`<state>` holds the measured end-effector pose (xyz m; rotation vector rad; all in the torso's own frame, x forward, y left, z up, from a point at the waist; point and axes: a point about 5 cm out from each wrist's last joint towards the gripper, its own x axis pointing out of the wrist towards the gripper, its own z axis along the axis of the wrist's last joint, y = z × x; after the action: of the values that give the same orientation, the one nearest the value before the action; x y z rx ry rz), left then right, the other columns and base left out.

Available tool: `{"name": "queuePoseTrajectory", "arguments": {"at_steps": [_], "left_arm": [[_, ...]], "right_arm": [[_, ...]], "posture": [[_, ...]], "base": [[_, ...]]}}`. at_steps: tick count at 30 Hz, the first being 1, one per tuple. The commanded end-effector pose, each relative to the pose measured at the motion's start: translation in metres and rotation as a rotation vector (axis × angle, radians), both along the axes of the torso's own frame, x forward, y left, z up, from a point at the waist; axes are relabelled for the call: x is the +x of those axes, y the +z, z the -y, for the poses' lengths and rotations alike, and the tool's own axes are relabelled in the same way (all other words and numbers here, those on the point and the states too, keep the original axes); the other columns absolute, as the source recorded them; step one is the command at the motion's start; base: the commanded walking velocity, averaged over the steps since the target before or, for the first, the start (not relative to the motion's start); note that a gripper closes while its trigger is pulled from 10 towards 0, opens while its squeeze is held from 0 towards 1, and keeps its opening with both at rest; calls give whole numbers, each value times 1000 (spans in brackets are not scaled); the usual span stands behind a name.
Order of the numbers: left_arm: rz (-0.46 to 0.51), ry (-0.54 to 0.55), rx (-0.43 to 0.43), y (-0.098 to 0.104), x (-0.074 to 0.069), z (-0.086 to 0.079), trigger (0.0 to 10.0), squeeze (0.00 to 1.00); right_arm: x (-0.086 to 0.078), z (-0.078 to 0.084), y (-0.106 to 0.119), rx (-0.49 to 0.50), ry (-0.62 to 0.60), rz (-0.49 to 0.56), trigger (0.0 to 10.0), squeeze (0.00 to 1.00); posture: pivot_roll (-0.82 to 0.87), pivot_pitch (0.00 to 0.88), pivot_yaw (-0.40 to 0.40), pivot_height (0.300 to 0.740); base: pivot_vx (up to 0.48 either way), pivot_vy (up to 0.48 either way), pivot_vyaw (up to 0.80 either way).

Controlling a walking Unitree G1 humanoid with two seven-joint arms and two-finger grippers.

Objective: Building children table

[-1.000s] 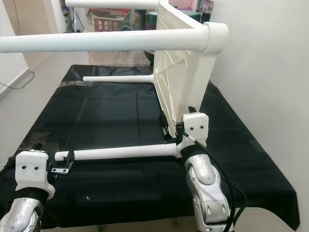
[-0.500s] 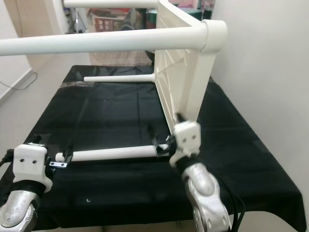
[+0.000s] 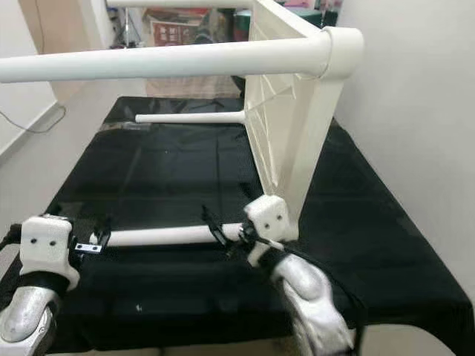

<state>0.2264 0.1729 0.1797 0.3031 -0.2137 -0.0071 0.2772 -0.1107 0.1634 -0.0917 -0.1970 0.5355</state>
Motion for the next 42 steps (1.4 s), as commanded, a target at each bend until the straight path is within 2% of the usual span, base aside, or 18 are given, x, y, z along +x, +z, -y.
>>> {"name": "queuePoseTrajectory", "arguments": {"at_steps": [1,2,4,6,7,9,10,12,18,20,29,30,31,32,33,34,37,42], "left_arm": [[-2,-45,66,1,2,6,10000,0],[8,-87,131,7,7,10,10000,0],[13,-109,167,11,11,13,10000,0],[13,-173,372,19,18,16,10000,0],[13,-173,372,19,18,16,10000,0],[-13,-196,576,25,23,15,10000,0],[-13,-196,576,25,23,15,10000,0],[-5,-180,735,34,27,13,10000,0],[37,-175,799,51,32,13,10000,0],[74,-158,878,63,38,14,10000,0],[89,-147,912,67,40,14,10000,0],[123,-4,988,60,44,10,10000,0],[123,-4,988,60,44,10,10000,0],[153,94,1044,54,45,8,10000,0],[153,94,1044,54,45,8,10000,0],[182,173,1098,46,41,7,10000,0],[236,247,1177,42,35,6,10000,0],[294,239,1236,48,37,9,10000,0]], "right_arm": [[6,-5,-10,-20,-18,-31,10000,0],[14,-9,-14,-28,-47,-48,10000,0],[19,-10,-16,-33,-65,-59,10000,0],[33,-12,-18,-46,-113,-77,10000,0],[33,-12,-18,-46,-113,-77,10000,0],[42,-12,-17,-41,-139,-84,10000,0],[42,-12,-17,-41,-139,-84,10000,0],[46,-12,-18,-40,-155,-86,10000,0],[52,-15,-22,-31,-177,-90,10000,0],[56,-20,-26,-28,-189,-98,10000,0],[57,-21,-27,-28,-193,-100,10000,0],[63,-25,-27,-32,-208,-93,10000,0],[63,-25,-27,-32,-208,-93,10000,0],[67,-28,-27,-35,-218,-87,10000,0],[67,-28,-27,-35,-218,-87,10000,0],[70,-29,-26,-37,-228,-79,10000,0],[73,-29,-27,-41,-242,-77,10000,0],[76,-31,-31,-44,-253,-82,10000,0]], "posture": [[81,0,-59,740],[96,0,-55,740],[96,0,-55,740],[97,0,-34,740],[97,0,-34,740],[98,0,-24,740],[98,0,-24,740],[103,0,-23,740],[113,0,-25,740],[124,0,-30,740],[125,0,-30,740],[127,0,-25,740],[127,0,-25,740],[127,0,-24,740],[127,0,-24,740],[127,0,-26,740],[149,0,-43,740],[164,0,-52,740]], "base": [[0,0,0],[0,0,0],[0,0,0],[0,0,0],[0,0,0],[0,0,0],[0,0,0],[0,0,0],[0,0,0],[0,0,0],[0,0,0],[0,0,0],[0,0,0],[0,0,0],[0,0,0],[0,0,0],[0,0,0],[0,0,0]]}}
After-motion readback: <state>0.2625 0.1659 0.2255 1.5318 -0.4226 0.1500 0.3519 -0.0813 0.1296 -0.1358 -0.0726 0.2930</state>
